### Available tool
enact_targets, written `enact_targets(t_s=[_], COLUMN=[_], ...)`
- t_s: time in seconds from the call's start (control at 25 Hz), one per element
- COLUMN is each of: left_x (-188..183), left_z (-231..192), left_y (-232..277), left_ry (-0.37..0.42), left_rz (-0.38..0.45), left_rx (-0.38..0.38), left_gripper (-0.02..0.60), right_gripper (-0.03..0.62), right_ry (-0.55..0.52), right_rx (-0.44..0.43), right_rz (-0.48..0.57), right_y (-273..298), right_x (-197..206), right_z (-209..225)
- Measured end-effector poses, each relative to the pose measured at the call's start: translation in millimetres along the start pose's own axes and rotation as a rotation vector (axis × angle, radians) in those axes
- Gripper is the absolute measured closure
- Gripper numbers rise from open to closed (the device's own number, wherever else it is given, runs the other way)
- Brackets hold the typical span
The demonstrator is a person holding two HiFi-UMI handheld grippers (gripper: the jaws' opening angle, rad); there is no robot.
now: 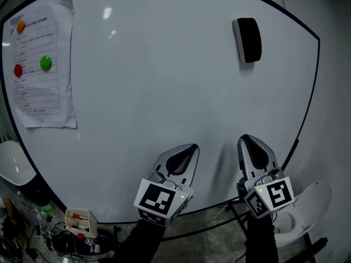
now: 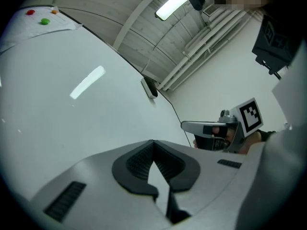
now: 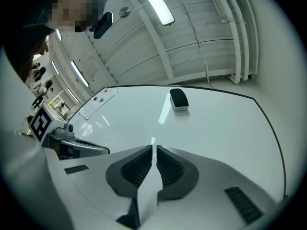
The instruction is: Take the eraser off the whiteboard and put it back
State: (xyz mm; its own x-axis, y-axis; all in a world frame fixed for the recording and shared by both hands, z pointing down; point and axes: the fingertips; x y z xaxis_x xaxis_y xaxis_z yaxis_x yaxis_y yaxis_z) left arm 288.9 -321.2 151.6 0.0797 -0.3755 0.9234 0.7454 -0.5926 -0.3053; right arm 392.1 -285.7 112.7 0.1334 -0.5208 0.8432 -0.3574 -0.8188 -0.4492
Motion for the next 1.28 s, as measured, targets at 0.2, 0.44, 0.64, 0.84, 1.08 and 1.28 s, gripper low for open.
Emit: enact_targets(t_s=[0.2, 0.44, 0.64, 0.84, 1.08, 1.28], left_x=[3.6, 8.1, 9.5, 11.5, 11.3, 8.4], left_z=[0.6, -0.5, -2.6, -4.0, -10.3, -11.0], left_y=[4.8, 6.6, 6.0, 5.0, 2.1, 3.8], left_ry=[0.014, 0.012, 0.022, 0.032, 0.04, 0.046], left_rz=[-0.011, -0.018, -0.026, -0.038, -0.042, -0.038], left_rx=[-0.011, -0.03, -0.034, -0.039, -0.057, -0.058], left_gripper=[0.575, 0.575, 0.575, 0.575, 0.575, 0.575], right_gripper=[0.538, 0.391, 0.336, 0.307, 0.287, 0.288], right_ry=[-0.003, -0.053, -0.045, -0.102, -0.149, -0.178], right_rx=[-0.043, -0.06, -0.025, 0.01, 0.013, 0.014], right_rz=[0.029, 0.064, 0.083, 0.106, 0.12, 0.128], right_y=[16.5, 41.2, 59.3, 81.2, 102.2, 119.1], right_x=[-17.5, -41.8, -60.3, -79.3, -97.3, -108.1], right_z=[12.4, 33.1, 58.2, 79.2, 91.4, 91.5])
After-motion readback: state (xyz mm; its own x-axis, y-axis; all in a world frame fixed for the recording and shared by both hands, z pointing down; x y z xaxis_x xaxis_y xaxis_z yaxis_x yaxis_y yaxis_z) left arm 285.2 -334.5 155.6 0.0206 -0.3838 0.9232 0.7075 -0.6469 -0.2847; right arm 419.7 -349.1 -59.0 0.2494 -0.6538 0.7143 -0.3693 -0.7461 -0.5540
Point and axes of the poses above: the fingertips, and each gripper's own axes: y forward along the fingers, z to its right, x out of its underside, and after that the axes turned 3 degrees about -x, right-handed
